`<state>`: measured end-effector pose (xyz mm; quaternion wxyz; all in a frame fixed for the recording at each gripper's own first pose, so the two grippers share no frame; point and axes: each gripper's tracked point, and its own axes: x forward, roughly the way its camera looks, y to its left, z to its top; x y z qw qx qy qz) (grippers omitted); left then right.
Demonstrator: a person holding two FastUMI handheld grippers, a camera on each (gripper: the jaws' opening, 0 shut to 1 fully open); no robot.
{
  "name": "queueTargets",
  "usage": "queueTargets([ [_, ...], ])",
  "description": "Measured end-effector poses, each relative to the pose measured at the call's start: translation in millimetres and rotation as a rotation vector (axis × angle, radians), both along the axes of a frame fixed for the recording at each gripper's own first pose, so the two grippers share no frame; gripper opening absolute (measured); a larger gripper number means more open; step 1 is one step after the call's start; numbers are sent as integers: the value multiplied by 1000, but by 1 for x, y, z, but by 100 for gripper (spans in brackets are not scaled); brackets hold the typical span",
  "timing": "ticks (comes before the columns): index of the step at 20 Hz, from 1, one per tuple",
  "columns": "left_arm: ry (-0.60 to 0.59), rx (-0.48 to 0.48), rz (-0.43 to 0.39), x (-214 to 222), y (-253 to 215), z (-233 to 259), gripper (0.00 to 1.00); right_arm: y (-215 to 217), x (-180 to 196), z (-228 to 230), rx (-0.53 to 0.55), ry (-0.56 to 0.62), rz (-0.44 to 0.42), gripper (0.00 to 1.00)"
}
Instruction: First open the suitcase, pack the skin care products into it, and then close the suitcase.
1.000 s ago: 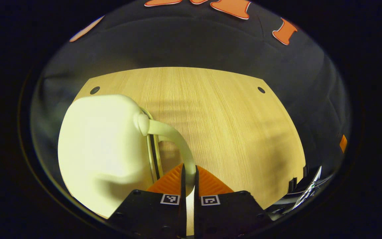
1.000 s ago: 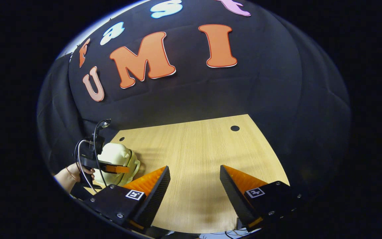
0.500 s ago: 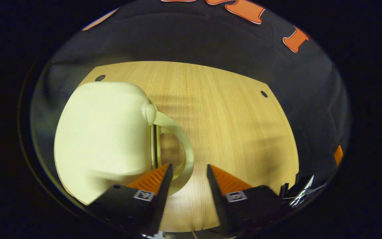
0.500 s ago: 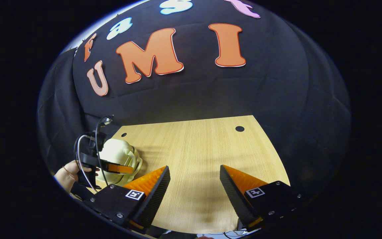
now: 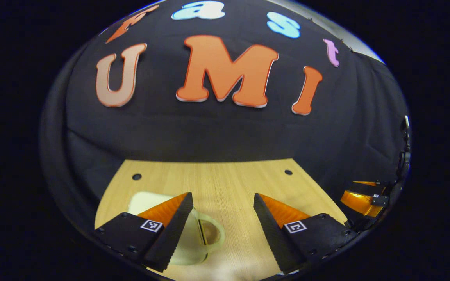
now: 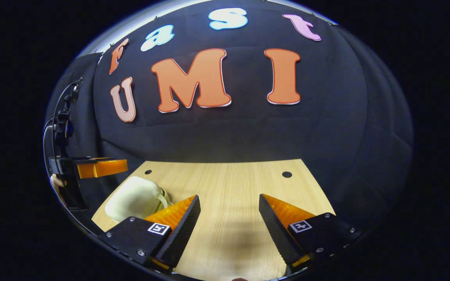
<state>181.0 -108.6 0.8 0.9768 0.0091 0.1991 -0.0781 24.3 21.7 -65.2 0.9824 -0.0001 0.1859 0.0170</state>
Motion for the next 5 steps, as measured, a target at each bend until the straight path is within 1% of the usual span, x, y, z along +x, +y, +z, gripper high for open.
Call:
queueTargets([
  [1, -61, 0, -5, 17, -8, 9, 96, 6, -1, 10, 4, -27, -4, 95],
  [2, -109, -2, -14, 18, -12, 16, 96, 12, -4, 20, 9, -57, -1, 96],
  [4, -177, -10, -10, 4, -7, 45, 96, 25, -9, 42, 10, -125, 8, 96],
  [5, -212, -25, -11, 2, -9, 46, 96, 30, -10, 52, 2, -157, 6, 96],
])
